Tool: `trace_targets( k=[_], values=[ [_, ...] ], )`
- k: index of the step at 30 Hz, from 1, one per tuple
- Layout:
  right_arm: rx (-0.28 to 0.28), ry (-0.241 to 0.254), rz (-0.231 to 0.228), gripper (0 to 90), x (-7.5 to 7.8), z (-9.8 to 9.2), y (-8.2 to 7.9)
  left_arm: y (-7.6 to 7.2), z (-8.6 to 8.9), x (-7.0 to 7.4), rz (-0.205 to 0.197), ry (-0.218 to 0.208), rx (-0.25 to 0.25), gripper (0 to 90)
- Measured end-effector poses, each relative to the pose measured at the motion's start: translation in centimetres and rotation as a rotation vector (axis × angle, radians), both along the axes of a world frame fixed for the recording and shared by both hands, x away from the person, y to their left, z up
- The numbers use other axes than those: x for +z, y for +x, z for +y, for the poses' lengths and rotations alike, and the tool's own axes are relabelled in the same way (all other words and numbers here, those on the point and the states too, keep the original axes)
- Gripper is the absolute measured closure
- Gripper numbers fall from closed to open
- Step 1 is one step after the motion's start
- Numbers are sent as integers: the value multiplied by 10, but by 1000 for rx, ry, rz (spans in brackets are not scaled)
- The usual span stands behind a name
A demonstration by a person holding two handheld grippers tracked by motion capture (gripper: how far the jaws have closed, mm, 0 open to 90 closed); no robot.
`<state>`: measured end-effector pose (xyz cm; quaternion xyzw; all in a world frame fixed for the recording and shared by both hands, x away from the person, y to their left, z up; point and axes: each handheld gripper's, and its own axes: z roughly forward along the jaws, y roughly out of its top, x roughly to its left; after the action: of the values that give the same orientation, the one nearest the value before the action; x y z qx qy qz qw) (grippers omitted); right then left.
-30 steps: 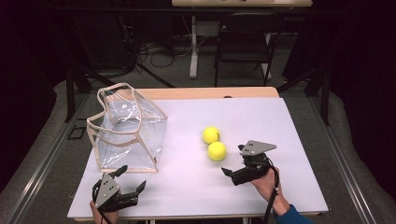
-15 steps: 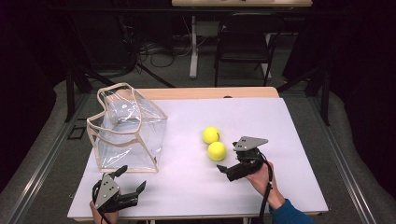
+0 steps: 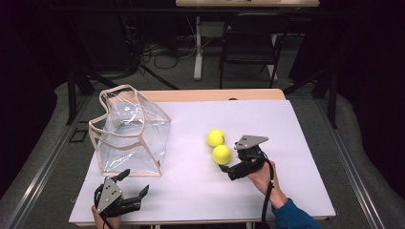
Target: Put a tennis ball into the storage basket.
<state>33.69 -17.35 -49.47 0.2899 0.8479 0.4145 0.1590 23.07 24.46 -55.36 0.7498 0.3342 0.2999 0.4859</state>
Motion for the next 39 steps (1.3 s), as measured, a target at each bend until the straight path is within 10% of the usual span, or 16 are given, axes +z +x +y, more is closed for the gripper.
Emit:
trace_targets(
  k=[39],
  values=[
    [-31, -46, 131, 0, -35, 22, 43, 0, 1, 0, 5, -8, -2, 160]
  ],
)
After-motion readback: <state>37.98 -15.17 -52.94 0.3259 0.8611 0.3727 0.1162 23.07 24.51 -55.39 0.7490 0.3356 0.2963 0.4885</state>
